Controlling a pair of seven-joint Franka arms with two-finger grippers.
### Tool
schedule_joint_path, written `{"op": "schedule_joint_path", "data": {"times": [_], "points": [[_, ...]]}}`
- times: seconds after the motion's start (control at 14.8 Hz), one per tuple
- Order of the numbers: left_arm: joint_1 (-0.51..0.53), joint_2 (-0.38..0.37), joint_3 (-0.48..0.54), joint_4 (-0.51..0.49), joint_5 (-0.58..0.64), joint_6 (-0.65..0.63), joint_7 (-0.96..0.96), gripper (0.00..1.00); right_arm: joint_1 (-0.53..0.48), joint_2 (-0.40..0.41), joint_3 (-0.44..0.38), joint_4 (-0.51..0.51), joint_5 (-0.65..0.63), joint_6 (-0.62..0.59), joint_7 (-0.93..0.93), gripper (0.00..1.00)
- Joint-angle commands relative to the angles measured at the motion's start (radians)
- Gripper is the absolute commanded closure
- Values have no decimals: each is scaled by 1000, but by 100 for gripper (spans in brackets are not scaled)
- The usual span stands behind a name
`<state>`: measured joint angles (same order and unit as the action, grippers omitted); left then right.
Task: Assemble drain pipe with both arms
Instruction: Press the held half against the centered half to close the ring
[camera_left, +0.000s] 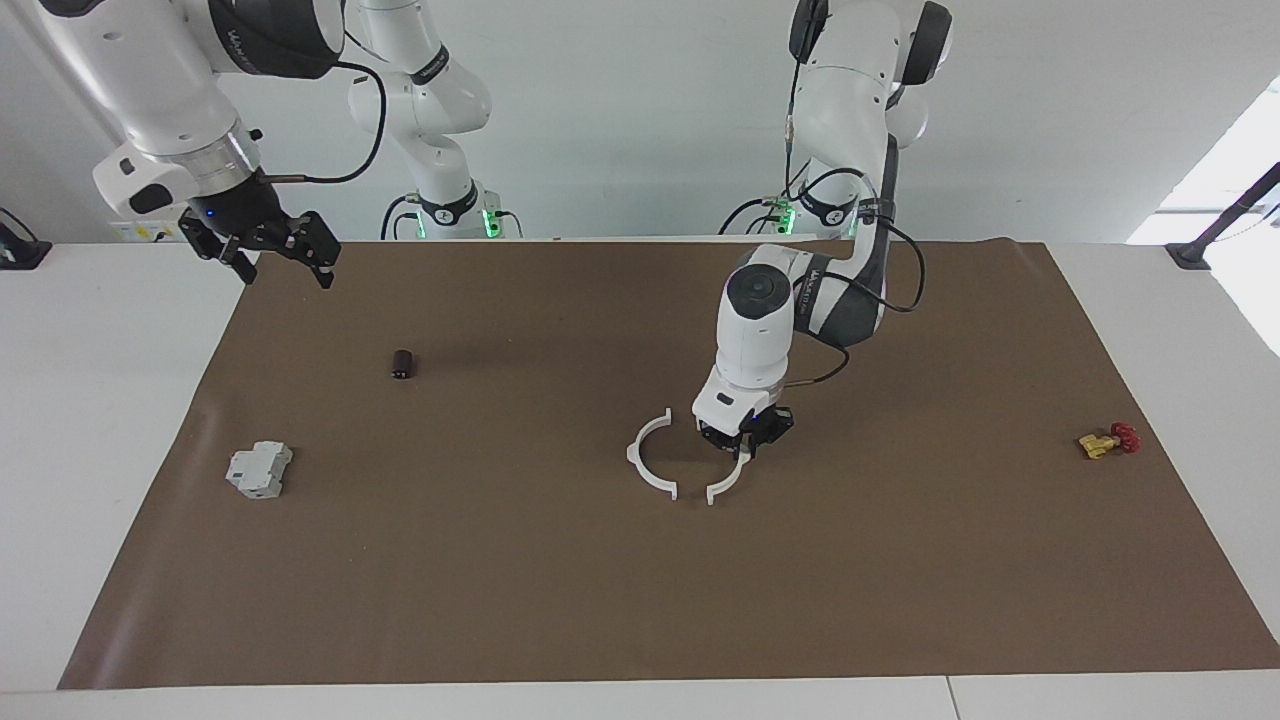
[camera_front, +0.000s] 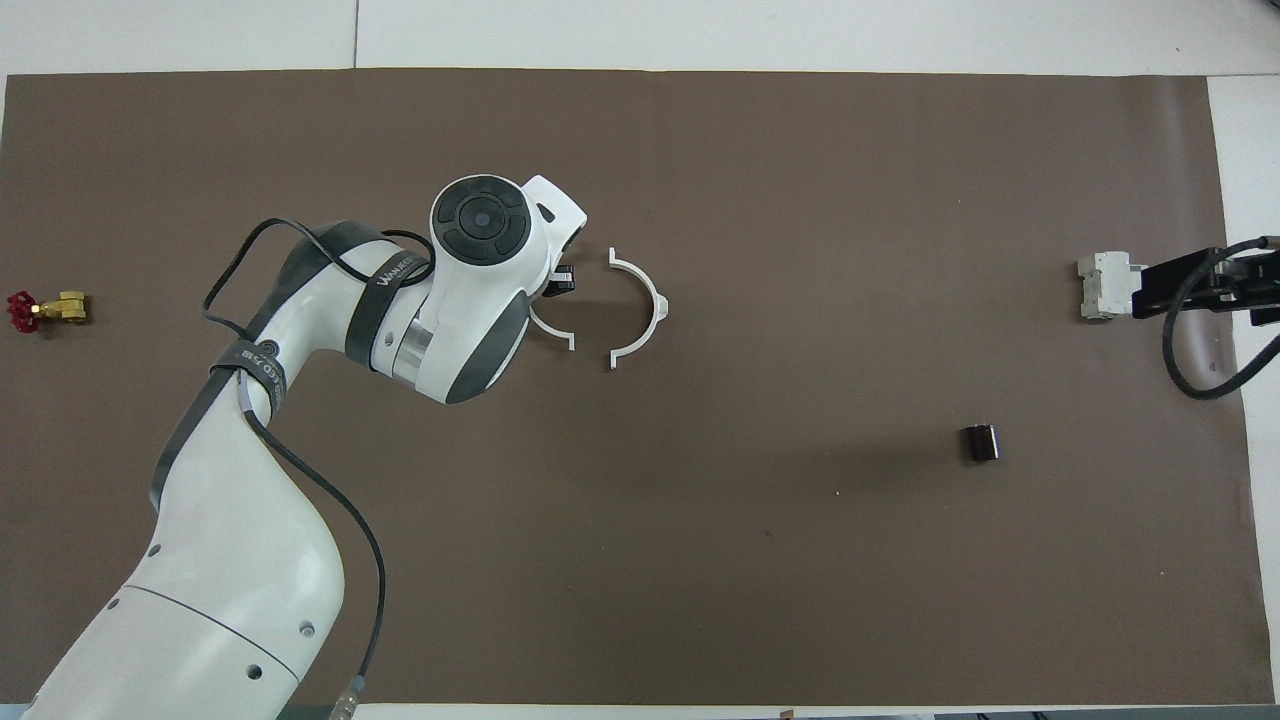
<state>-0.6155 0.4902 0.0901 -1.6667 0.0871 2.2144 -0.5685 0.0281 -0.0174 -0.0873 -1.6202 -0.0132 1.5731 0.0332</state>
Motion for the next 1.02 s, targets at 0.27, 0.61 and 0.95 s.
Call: {"op": "schedule_joint_path", "data": {"times": [0.27,0.61,0.95], "points": [[-32,45,11,8,5,77,-16,100,-14,7,6,14,22,-15,-26,0],[-56,59,14,7,5,44,-37,100,-14,7,6,14,22,-15,-26,0],[-79,53,14,7,6,-18,-37,100,-14,7,6,13,22,-13,-26,0]]}}
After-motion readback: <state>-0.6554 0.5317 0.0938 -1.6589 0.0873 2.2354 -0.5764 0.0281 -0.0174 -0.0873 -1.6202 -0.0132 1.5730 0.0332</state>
